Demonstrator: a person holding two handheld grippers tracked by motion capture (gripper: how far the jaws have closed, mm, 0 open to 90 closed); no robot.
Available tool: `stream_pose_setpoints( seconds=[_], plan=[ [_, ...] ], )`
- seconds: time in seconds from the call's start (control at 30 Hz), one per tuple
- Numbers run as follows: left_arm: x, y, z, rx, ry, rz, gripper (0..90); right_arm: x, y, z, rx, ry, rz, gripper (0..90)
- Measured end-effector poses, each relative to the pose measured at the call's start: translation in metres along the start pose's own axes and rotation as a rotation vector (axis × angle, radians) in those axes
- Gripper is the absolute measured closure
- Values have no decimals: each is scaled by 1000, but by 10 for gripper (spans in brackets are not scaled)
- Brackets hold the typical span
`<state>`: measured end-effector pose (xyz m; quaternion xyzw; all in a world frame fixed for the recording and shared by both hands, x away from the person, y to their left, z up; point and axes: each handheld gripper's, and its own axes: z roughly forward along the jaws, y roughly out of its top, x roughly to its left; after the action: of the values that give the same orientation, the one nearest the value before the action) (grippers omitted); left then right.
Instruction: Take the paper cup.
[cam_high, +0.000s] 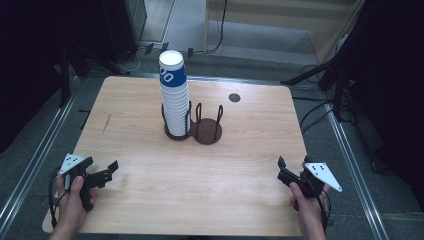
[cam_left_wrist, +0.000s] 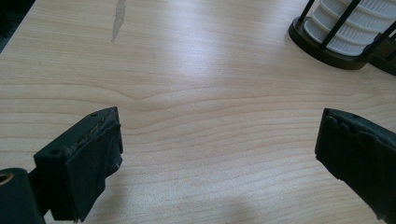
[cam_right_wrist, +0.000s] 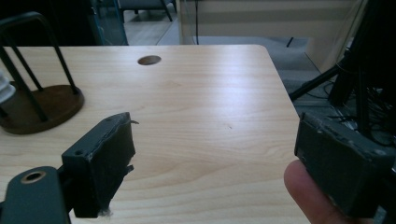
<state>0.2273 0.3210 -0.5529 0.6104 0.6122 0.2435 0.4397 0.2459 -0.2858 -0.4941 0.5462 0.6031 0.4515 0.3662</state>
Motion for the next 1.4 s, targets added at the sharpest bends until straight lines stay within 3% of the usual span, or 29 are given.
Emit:
stream_pose_setpoints(
  seconds=[0.57,1.07,1.4],
  plan=[
    [-2,1,2,12,-5,21,15,35,33,0,8,39,-51,117],
    [-1,-1,-1,-5,-21,7,15,56,63,6,-14,81,-35,117],
    [-1,-1,-1,-5,-25,8,15,76,76,11,-25,107,-58,117]
  ],
)
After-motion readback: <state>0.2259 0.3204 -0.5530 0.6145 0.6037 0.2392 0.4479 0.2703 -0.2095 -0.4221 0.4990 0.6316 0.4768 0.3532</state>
